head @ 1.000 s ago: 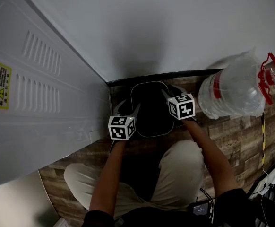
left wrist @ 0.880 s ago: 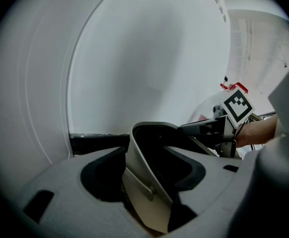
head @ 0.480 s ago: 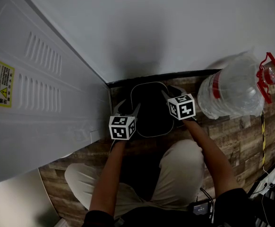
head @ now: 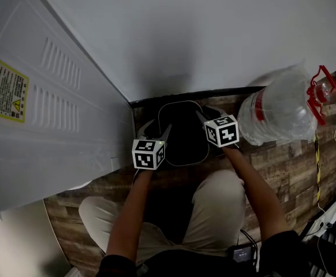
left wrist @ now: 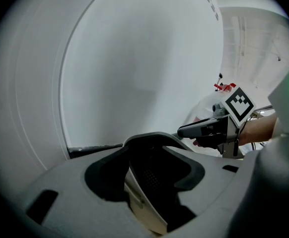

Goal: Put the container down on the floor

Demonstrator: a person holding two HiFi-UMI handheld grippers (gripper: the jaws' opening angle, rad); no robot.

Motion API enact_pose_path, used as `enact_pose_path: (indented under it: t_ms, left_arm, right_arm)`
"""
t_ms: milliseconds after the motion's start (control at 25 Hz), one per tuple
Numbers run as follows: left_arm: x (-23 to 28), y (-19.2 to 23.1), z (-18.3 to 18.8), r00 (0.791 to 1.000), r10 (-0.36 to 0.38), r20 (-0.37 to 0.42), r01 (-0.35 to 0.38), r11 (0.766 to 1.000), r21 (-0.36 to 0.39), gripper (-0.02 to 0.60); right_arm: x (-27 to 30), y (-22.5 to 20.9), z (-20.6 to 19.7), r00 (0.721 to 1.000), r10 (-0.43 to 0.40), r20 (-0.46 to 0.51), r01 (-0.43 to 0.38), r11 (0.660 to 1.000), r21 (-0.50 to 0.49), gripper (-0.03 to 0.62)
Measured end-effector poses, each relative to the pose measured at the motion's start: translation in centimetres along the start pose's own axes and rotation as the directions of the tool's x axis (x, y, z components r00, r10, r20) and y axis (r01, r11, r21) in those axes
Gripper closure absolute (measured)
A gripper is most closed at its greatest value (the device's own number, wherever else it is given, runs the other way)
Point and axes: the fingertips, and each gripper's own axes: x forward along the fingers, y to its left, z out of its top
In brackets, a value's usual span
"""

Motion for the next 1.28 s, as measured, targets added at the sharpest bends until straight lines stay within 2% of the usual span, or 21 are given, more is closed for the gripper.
enact_pose_path:
  t_ms: [80, 240, 360, 720, 880, 1040, 1280]
  left_arm:
    - [-0.5, -0.3, 0.6, 1.0, 0.003, 0.001, -0.003, 1.0, 0.014, 0.39]
    - [-2.1, -0.5, 2.6, 0.999, 0.029, 0.021, -0.03, 0.999, 0.04, 0.486]
    - [-3.4, -1.2, 4.3, 0.999, 0.029, 0.028, -0.031, 0.998, 0.063, 0.515]
    - [-7.8, -4.2, 9.9, 0.999, 0.012, 0.053, -0.016, 0.996, 0.083, 0.56]
    - [-10.3, -6.4, 13.0, 0.998, -0.009, 0.063, 0.006, 0.999, 0.049, 0.563]
    - [-13.4, -9.4, 16.9, 0.996, -0.032, 0.079, 0.031, 0.999, 0.018, 0.563]
    - [-19.0, -13.6, 23.9, 0.998, -0.037, 0.059, 0.035, 0.999, 0.038, 0.563]
  right_arm:
    - [-0.6, 0.5, 0.5, 1.0, 0.003, -0.002, -0.003, 1.0, -0.014, 0.481]
    - [-2.1, 1.6, 1.9, 1.0, 0.007, 0.003, -0.007, 1.0, -0.029, 0.509]
    - [-3.2, 2.5, 3.2, 1.0, 0.004, -0.003, -0.005, 0.999, -0.044, 0.528]
    - [-8.7, 6.1, 7.7, 1.0, 0.023, -0.012, -0.023, 1.0, -0.008, 0.549]
    - [-12.7, 8.0, 9.8, 0.999, 0.032, 0.001, -0.032, 0.999, -0.01, 0.561]
    - [-17.2, 9.5, 12.7, 0.999, 0.035, 0.012, -0.035, 0.999, 0.025, 0.565]
    - [-24.5, 11.6, 18.9, 0.998, 0.046, 0.033, -0.049, 0.996, 0.07, 0.565]
